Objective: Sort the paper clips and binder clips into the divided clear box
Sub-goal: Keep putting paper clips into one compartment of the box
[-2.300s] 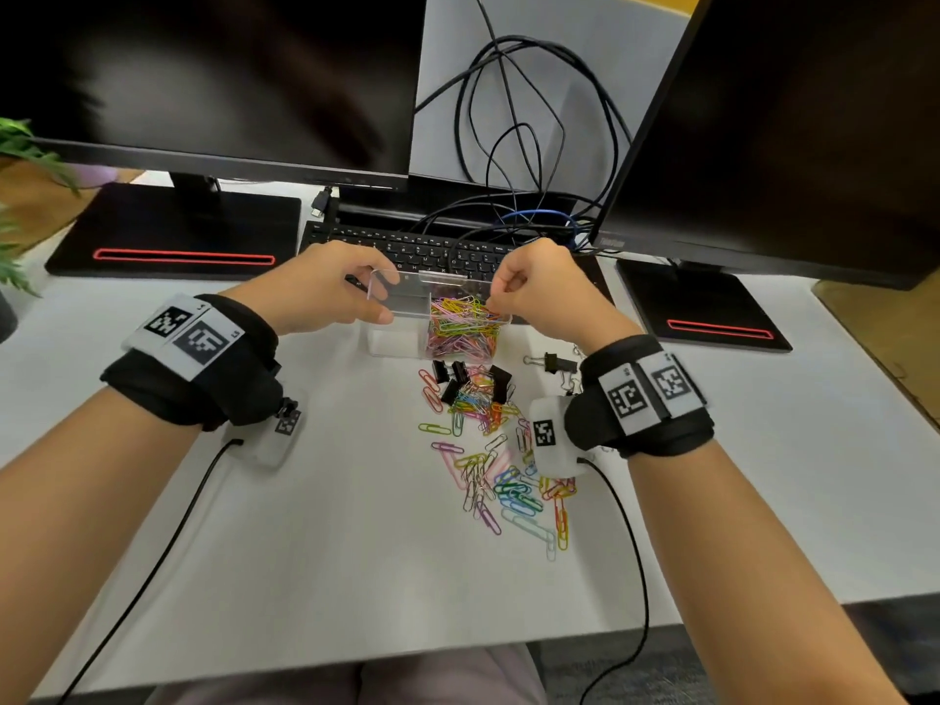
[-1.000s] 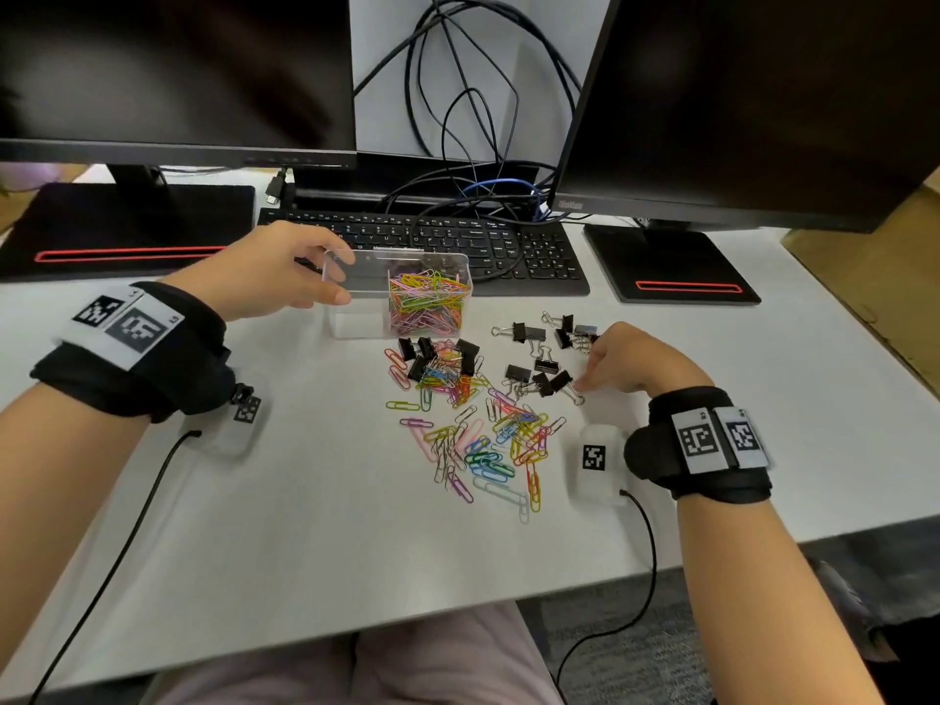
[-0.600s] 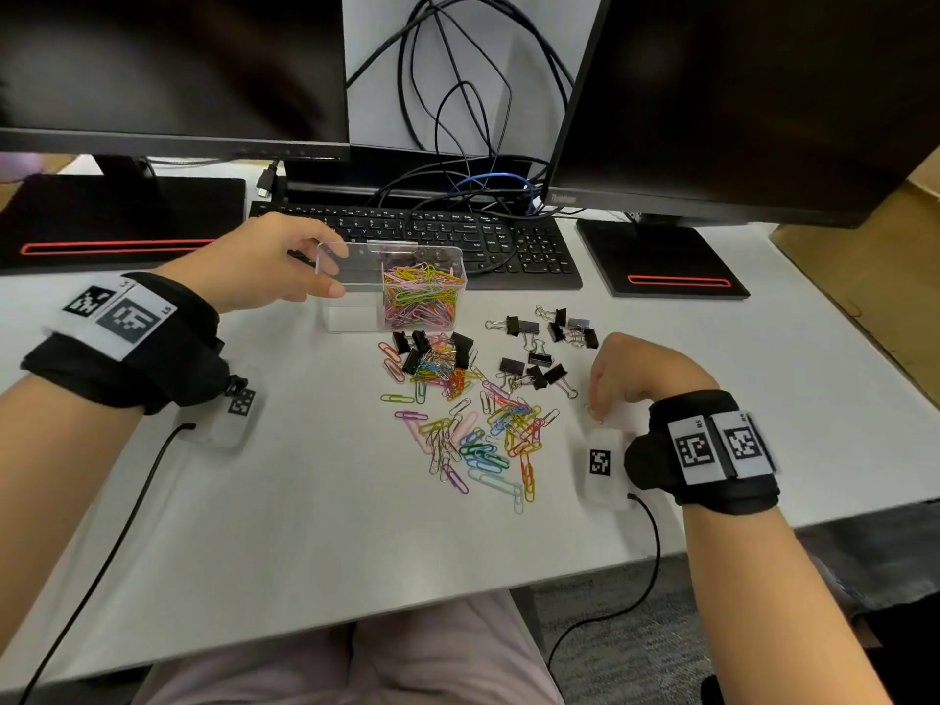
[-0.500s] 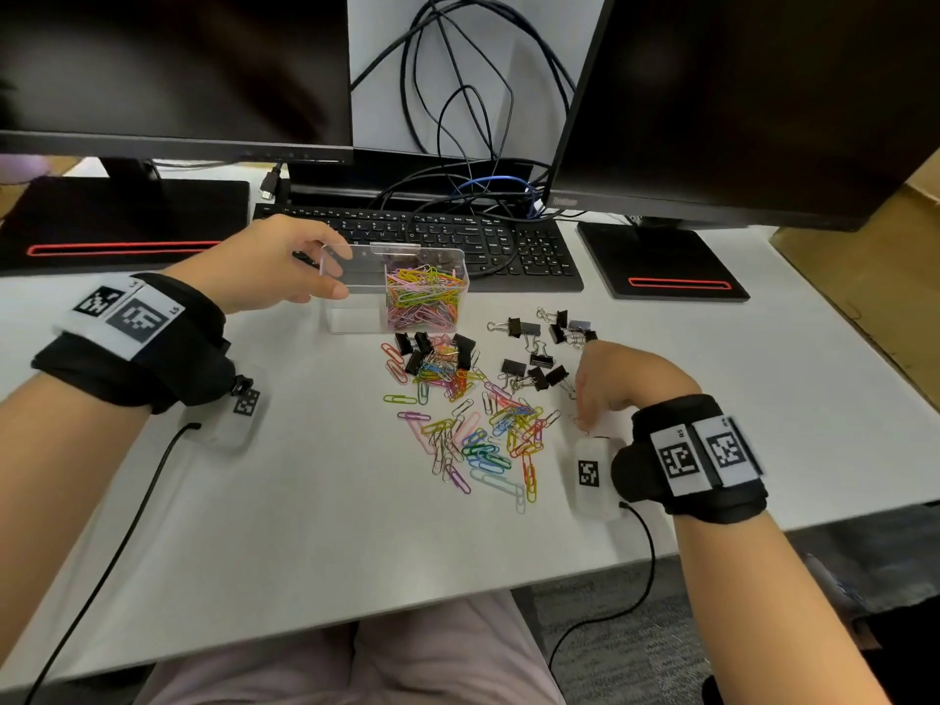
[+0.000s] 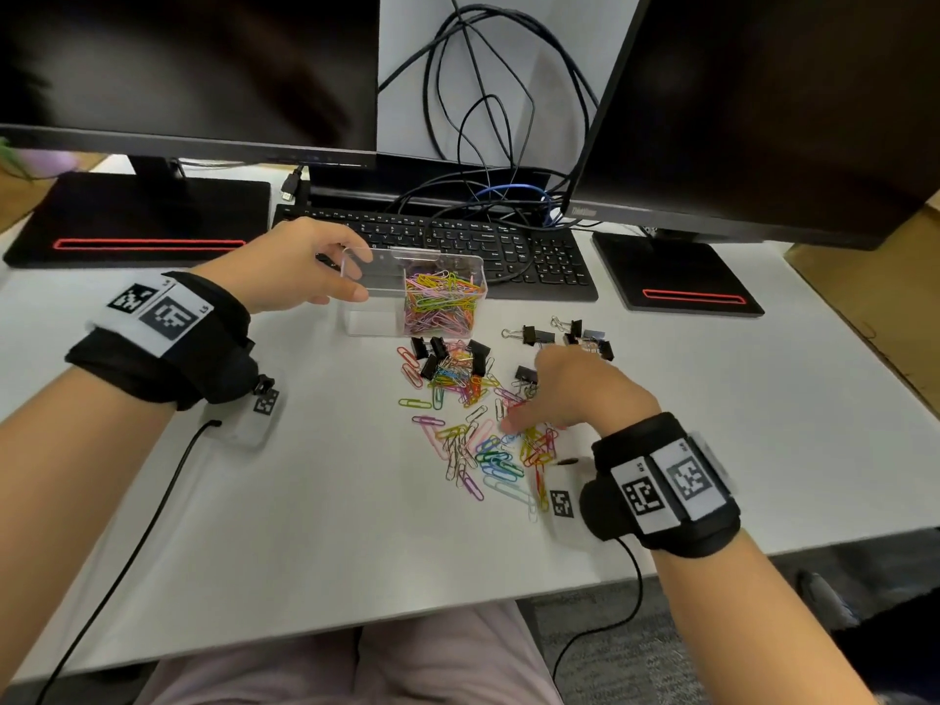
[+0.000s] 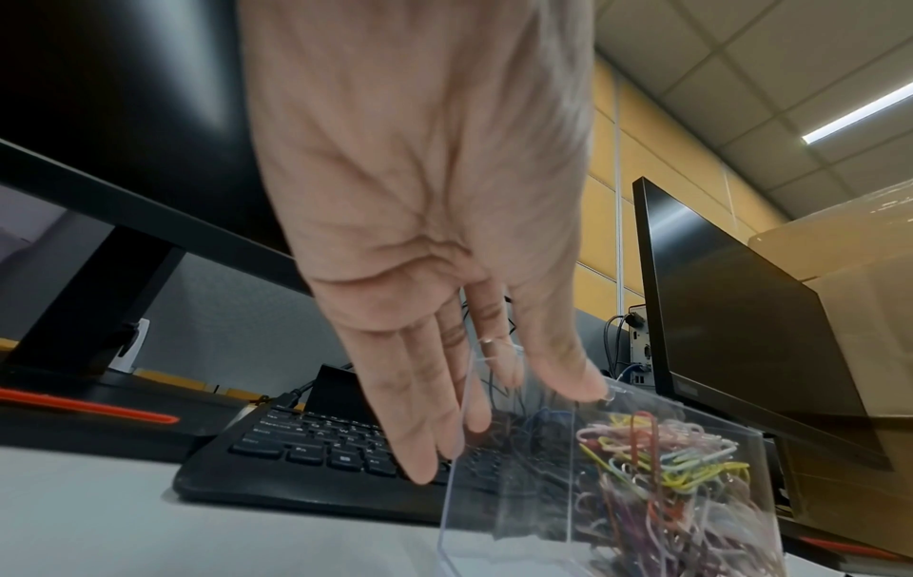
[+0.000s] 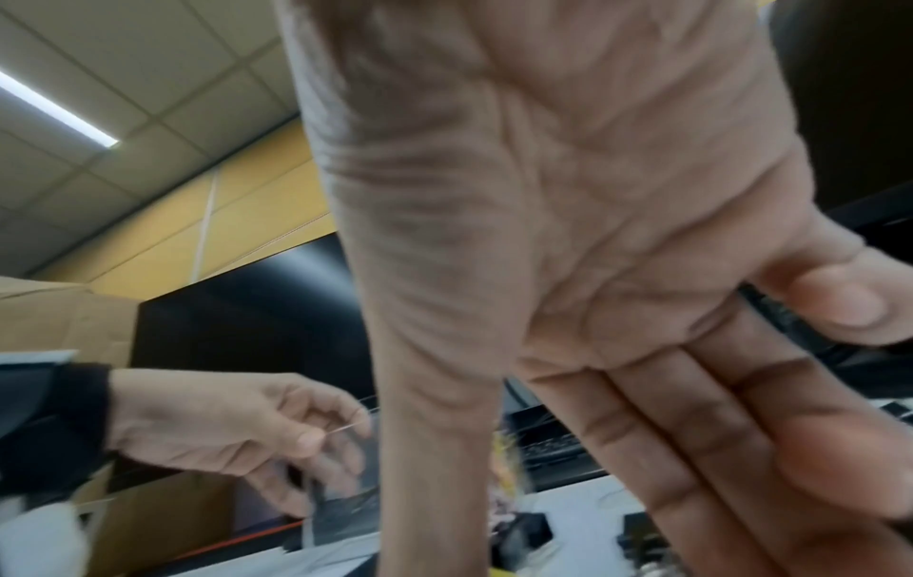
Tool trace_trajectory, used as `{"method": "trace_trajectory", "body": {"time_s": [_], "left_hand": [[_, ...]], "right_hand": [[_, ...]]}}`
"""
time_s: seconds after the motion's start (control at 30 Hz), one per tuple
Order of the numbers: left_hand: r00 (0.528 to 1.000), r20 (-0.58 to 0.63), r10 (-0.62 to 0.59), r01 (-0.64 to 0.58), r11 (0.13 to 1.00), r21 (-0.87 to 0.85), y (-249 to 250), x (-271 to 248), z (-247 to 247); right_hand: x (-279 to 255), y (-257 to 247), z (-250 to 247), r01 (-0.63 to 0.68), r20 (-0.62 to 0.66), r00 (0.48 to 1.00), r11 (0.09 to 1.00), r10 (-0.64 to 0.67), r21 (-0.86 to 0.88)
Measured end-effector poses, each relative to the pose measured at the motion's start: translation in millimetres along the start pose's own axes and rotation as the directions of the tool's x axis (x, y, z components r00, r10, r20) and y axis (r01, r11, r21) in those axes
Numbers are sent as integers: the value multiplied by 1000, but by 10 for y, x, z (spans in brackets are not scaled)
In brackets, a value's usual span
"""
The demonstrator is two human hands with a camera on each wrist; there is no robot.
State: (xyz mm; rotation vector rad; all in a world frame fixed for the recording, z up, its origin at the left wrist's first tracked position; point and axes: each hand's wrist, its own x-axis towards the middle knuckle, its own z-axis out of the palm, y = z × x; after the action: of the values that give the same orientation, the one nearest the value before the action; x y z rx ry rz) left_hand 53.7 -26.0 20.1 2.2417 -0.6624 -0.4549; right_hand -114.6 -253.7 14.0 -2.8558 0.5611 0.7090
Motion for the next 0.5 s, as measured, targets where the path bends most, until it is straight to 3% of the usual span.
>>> {"method": "trace_trajectory", "body": {"time_s": [0.23, 0.5], "left_hand": [[1000, -5, 5, -6, 1000, -5, -20, 8, 2], [1000, 3, 8, -8, 1000, -2, -34, 22, -1]], "right_hand": [[-19, -384, -45, 95, 10, 995, 994, -94, -55], [141, -429, -52, 134, -42, 990, 990, -136, -53]]}}
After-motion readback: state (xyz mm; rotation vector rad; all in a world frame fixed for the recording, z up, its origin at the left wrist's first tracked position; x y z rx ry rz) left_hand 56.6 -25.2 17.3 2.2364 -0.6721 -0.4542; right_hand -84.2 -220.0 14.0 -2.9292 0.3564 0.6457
